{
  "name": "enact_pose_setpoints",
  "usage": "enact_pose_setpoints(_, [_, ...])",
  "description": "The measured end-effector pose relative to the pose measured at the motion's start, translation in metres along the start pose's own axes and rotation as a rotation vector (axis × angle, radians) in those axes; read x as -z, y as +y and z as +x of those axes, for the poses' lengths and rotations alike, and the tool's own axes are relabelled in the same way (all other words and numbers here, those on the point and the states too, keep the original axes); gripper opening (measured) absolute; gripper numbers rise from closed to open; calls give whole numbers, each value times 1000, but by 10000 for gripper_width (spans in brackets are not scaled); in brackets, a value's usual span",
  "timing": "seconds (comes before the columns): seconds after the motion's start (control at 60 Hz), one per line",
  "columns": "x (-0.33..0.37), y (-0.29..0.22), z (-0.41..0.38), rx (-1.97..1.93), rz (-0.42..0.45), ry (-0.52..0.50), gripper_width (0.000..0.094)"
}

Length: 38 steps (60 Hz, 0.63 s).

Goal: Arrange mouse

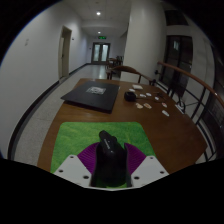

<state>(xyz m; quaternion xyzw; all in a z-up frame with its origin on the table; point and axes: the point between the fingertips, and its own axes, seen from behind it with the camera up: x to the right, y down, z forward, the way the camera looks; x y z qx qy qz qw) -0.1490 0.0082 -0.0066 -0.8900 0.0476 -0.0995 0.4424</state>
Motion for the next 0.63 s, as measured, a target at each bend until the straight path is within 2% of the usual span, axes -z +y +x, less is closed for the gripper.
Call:
enact_pose_setpoints(0.067, [-1,2,0,19,-13,9,532])
enact_pose_setpoints(0.1, [1,4,1,10,-32,16,571])
enact_pose_setpoints(0.167, [18,5,-9,2,-49,-18,754])
enact_pose_setpoints(0.183, [24,1,-11,0,-38,-28,856])
enact_pose_setpoints(0.2, [31,-4,-14,-1,-20,-38,868])
enact_pose_setpoints(0.233, [46,-13,-14,-9,11,-39,837])
enact_pose_setpoints(0.3, [81,-19,-14,-3,38,-24,846])
enact_pose_setpoints(0.45, [145,1,-9,40,20,42,842])
enact_pose_setpoints(0.633, [196,33,-32,7,23,29,845])
